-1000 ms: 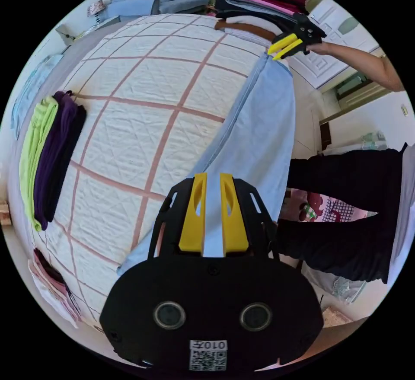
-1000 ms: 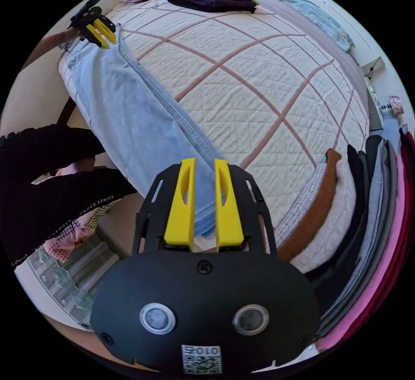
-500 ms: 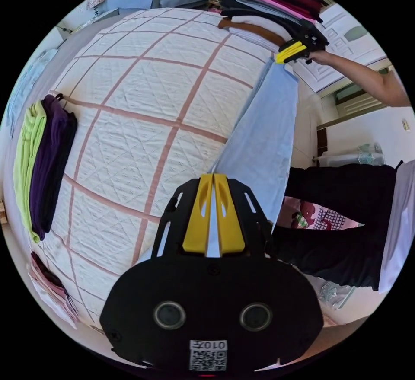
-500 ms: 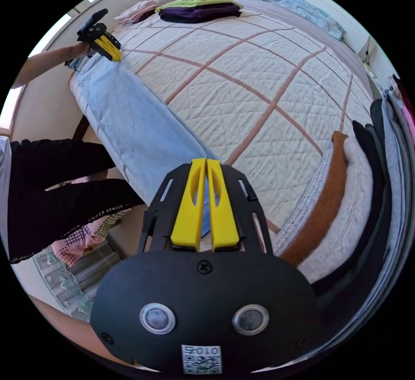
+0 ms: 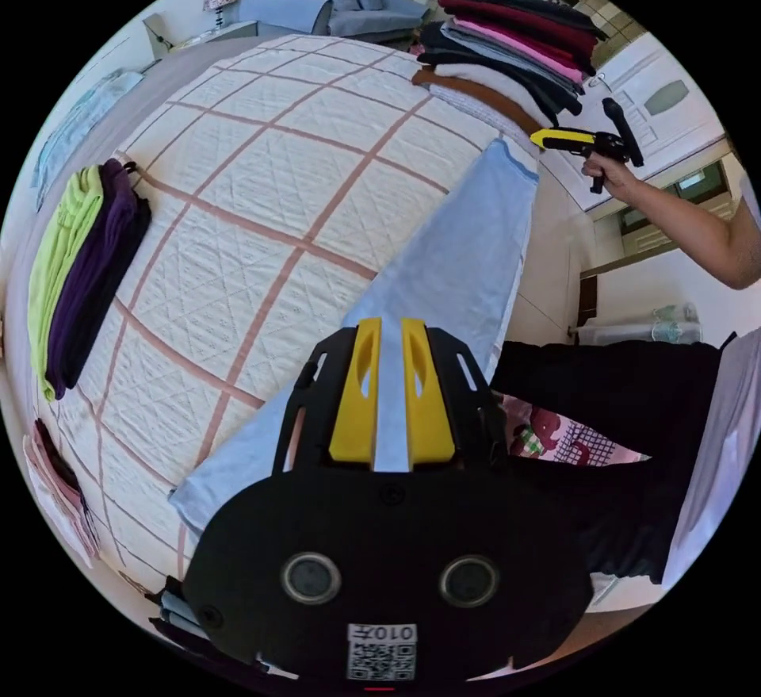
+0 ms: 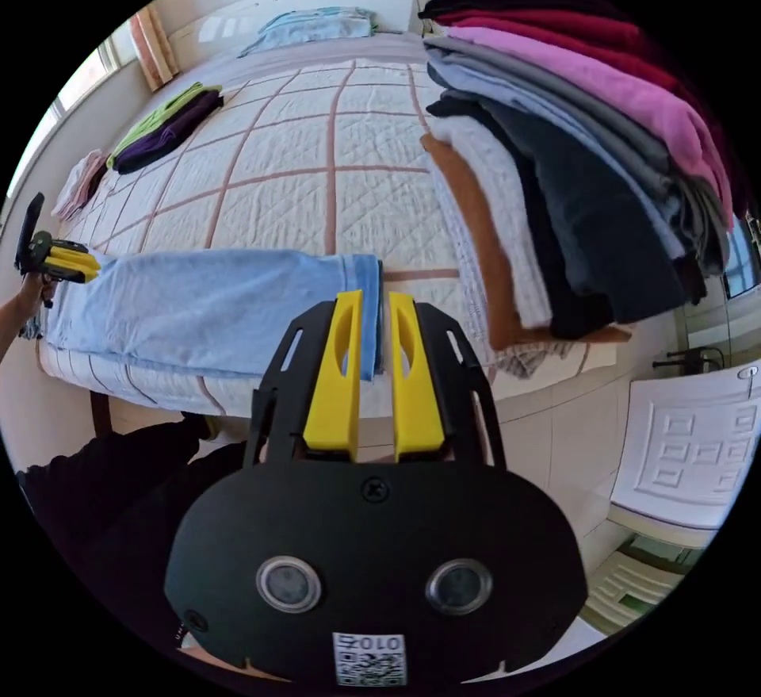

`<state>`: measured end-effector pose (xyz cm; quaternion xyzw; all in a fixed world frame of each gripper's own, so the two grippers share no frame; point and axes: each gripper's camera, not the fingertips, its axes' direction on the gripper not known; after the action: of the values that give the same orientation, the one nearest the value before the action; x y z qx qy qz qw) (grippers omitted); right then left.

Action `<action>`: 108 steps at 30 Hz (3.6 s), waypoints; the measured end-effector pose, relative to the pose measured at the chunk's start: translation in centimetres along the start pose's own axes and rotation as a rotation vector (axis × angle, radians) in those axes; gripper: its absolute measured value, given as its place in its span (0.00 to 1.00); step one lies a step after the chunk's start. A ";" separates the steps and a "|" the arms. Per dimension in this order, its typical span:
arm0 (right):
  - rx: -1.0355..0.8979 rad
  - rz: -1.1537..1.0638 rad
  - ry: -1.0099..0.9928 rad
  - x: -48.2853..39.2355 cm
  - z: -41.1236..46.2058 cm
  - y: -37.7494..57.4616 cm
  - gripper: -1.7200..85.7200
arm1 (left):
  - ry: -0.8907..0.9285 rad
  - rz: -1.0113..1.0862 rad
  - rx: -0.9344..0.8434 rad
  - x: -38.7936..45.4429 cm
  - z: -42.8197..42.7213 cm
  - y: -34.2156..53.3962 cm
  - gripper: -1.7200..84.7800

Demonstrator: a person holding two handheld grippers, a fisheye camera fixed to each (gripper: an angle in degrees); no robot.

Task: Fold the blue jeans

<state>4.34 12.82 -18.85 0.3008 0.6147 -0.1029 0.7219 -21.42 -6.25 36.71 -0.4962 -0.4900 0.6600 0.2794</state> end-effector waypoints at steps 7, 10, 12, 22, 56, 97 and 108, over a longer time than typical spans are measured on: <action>-0.123 0.100 -0.139 2.8 2.5 -0.4 0.09 | 0.087 -0.182 -0.057 -1.2 2.9 2.5 0.04; -0.026 0.252 -0.085 5.0 0.9 2.0 0.11 | -0.006 -0.166 0.026 0.2 -0.4 3.2 0.03; -0.025 0.327 -0.153 6.5 1.7 3.4 0.13 | -0.020 -0.160 0.048 1.0 -1.9 3.5 0.03; -0.048 0.562 -0.221 7.1 5.1 2.6 0.09 | 0.032 -0.216 0.106 2.7 -8.6 6.2 0.02; -0.224 -0.683 -0.590 -42.1 8.0 -2.1 0.07 | -0.017 -1.138 0.377 -10.7 -40.1 44.8 0.07; -0.155 -0.411 -0.666 -15.9 3.1 -14.3 0.05 | -0.079 -0.220 0.259 13.9 -43.1 -2.4 0.12; -0.246 -0.237 -0.634 -12.9 4.3 -13.9 0.13 | -0.162 -0.619 0.076 6.4 -36.7 1.9 0.14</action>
<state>-2.20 -3.53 -10.62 0.0915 0.3985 -0.1993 0.8905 10.61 12.06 31.55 -0.2588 -0.6133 0.5988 0.4454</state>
